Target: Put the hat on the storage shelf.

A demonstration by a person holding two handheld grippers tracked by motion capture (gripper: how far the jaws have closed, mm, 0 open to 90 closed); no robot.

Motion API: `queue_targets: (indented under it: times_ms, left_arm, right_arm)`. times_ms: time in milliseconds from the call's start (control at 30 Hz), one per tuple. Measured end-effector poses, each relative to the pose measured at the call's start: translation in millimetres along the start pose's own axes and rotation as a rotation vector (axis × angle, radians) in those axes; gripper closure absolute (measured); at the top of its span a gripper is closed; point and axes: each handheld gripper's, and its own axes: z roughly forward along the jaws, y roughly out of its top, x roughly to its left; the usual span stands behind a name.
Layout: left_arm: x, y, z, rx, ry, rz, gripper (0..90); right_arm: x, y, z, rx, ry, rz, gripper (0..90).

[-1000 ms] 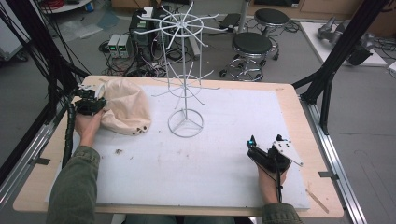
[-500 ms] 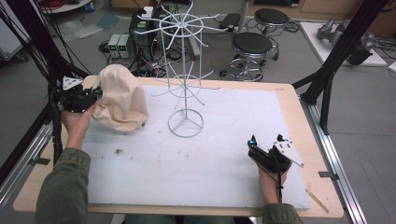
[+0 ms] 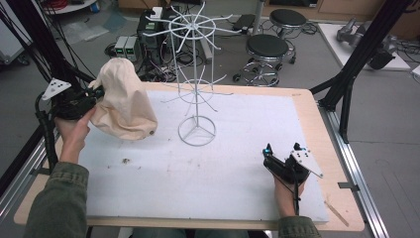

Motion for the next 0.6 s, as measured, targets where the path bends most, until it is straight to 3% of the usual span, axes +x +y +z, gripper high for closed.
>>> queue_targets:
  times_ms: [500,600]
  left_arm:
    - [-36.0,33.7,-40.9,-0.168,-0.256,0.02,77.3]
    - [-43.8,40.5,-48.4,-0.197,-0.292,0.024,77.3]
  right_arm:
    - [1.5,0.0,-0.4,0.0,0.001,-0.01,4.8]
    - [1.4,0.1,-0.6,-0.004,0.001,-0.007,4.8]
